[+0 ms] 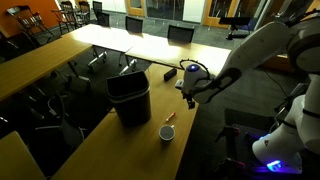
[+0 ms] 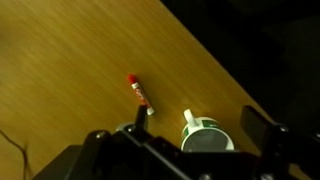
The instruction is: Put the marker in the mug
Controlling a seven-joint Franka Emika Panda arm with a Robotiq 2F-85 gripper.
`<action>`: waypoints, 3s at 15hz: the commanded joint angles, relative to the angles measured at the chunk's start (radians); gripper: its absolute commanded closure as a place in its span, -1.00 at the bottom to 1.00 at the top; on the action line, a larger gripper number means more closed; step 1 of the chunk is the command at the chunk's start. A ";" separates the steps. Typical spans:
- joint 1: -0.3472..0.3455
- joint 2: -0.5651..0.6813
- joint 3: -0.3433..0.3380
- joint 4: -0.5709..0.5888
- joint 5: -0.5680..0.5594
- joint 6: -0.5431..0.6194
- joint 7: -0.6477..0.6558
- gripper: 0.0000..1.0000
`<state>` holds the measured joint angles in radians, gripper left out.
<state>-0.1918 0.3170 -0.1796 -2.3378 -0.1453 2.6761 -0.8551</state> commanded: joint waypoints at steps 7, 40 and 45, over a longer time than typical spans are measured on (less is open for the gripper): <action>-0.100 0.300 0.101 0.242 -0.078 0.017 -0.041 -1.00; -0.189 0.992 0.224 1.023 -0.118 -0.157 -0.392 0.52; -0.203 0.996 0.249 1.062 -0.095 -0.247 -0.456 0.90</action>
<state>-0.3768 1.2979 0.0450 -1.3213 -0.2654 2.4869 -1.2490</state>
